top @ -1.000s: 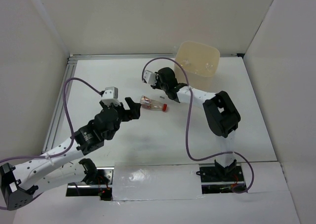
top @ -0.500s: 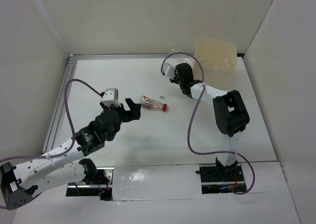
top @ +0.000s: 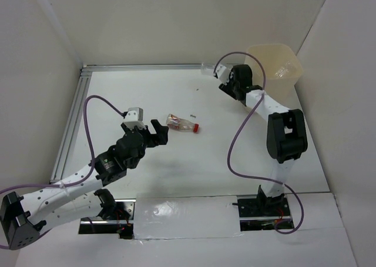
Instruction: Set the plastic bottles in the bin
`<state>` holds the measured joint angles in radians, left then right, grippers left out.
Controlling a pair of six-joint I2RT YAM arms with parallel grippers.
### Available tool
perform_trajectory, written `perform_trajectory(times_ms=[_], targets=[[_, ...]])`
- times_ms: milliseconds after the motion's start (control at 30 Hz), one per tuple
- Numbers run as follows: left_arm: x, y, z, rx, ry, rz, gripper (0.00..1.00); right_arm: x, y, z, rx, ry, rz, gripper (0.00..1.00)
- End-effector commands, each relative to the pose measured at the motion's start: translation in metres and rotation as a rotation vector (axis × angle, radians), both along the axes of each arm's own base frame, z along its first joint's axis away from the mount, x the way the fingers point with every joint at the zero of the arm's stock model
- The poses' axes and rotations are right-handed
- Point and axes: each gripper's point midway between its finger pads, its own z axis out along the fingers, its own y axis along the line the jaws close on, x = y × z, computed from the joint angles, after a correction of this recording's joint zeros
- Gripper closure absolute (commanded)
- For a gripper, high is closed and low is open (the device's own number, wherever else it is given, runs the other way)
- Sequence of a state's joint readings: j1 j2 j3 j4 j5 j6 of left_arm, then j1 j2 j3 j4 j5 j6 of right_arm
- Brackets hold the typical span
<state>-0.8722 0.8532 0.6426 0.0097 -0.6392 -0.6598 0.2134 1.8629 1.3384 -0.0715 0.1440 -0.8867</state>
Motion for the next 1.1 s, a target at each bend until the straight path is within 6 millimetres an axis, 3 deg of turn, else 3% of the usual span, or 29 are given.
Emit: perform_trajectory(times_ms=[0,67,100,133,167,200,267,300,333,367,400,433,633,700,867,1000,1067], targets=[[0.003,-0.002,0.015,-0.058,-0.041,0.003,0.00,0.006,0.034,0.067,0.175,-0.018,0.130,0.31],[0.003,-0.002,0.015,-0.058,-0.041,0.003,0.00,0.006,0.062,0.070,0.260,0.035,0.247,0.20],[0.003,-0.002,0.015,-0.058,-0.041,0.003,0.00,0.009,0.071,0.087,0.283,0.034,0.284,0.15],[0.003,-0.003,0.014,-0.051,-0.042,-0.008,0.00,0.009,0.085,0.092,0.326,0.052,0.351,0.07],[0.003,-0.003,0.014,-0.051,-0.042,-0.008,0.00,0.014,0.091,0.078,0.341,0.096,0.369,0.04],[0.003,-0.003,0.014,-0.051,-0.042,-0.008,0.00,0.019,0.096,0.094,0.342,0.099,0.396,0.03],[0.002,-0.002,0.020,-0.059,-0.049,-0.008,0.00,0.028,0.106,0.090,0.303,0.120,0.448,0.01],[0.002,-0.002,0.020,-0.059,-0.049,-0.008,0.00,0.037,0.111,0.063,0.273,0.170,0.454,0.00],[0.001,-0.001,0.023,-0.066,-0.055,-0.008,0.00,0.044,0.109,0.073,0.245,0.157,0.457,0.00],[-0.001,0.000,0.023,-0.074,-0.050,-0.006,0.00,0.049,0.108,0.068,0.217,0.166,0.464,0.00],[-0.001,0.001,0.017,-0.068,-0.036,-0.004,0.00,0.056,0.106,0.043,0.168,0.202,0.487,0.00],[-0.002,0.002,0.020,-0.076,-0.043,-0.004,0.00,0.060,0.107,0.052,0.152,0.192,0.501,0.00],[-0.007,0.008,0.008,-0.082,-0.006,0.014,0.00,0.077,0.105,0.029,0.015,0.154,0.599,0.00],[-0.007,0.008,0.008,-0.082,-0.005,0.014,0.00,0.086,0.097,0.012,-0.001,0.162,0.582,0.00],[-0.005,0.008,0.004,-0.064,0.006,0.025,0.00,0.111,0.092,0.011,-0.052,0.076,0.545,0.00],[-0.004,0.007,0.002,-0.066,0.014,0.027,0.00,0.124,0.083,-0.001,-0.103,0.059,0.498,0.00],[-0.004,0.007,0.002,-0.066,0.014,0.027,0.00,0.129,0.080,-0.017,-0.115,0.071,0.484,0.00]])
